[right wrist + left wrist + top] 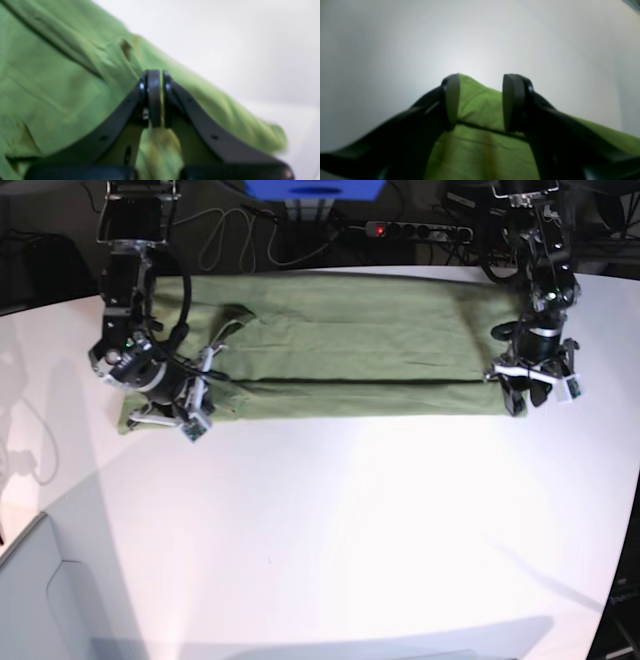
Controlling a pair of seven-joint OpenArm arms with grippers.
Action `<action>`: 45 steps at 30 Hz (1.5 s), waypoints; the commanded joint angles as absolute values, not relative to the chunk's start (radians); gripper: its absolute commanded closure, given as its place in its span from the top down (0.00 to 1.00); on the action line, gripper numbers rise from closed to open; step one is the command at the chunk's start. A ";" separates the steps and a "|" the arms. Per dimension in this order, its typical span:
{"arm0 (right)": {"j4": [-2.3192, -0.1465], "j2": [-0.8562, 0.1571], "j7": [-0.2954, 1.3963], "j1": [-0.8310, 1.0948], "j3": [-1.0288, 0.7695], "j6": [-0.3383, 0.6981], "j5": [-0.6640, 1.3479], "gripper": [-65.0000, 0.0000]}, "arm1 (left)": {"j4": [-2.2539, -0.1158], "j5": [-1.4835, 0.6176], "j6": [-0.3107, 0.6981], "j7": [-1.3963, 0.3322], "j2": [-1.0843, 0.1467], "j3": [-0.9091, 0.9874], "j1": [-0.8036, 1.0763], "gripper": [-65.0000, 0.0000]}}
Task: Fold the T-shirt properly
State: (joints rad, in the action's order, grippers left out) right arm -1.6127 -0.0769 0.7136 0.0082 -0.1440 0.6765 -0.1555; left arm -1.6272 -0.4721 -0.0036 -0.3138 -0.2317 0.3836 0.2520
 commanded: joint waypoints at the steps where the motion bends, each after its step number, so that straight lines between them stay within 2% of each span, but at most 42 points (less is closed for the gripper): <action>1: -1.615 -0.084 0.697 -0.016 -0.148 0.698 -0.150 0.00 | -1.649 -0.478 -0.002 -0.289 -0.245 0.389 0.245 0.42; 9: -1.592 -0.094 0.685 0.007 -0.137 0.698 -0.150 0.00 | -1.649 -0.478 -0.002 -0.289 -0.245 0.389 0.245 0.42; 17: -1.779 -0.182 0.679 0.125 0.062 0.698 -0.150 0.00 | -1.649 -0.478 -0.002 -0.289 -0.245 0.389 0.239 0.42; 23: -1.837 -0.183 0.679 0.105 -0.005 0.698 -0.148 0.00 | -1.652 -0.478 -0.002 -0.289 -0.245 0.389 0.240 0.42; 28: -1.751 -0.157 0.682 0.004 -0.048 0.698 -0.151 0.00 | -1.652 -0.476 -0.002 -0.289 -0.245 0.389 0.246 0.42; 35: -1.569 -0.165 0.679 -0.110 0.012 0.698 -0.151 0.00 | -1.652 -0.472 -0.004 -0.289 -0.245 0.389 0.248 0.42; 45: -1.555 -0.237 0.685 -0.074 0.147 0.698 -0.150 0.00 | -1.652 -0.475 -0.005 -0.289 -0.245 0.389 0.249 0.42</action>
State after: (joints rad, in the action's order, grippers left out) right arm -1.5333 -0.2279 0.7013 -0.0593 0.1516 0.6765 -0.1612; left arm -1.6310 -0.4686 -0.0048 -0.3138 -0.2329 0.3836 0.2520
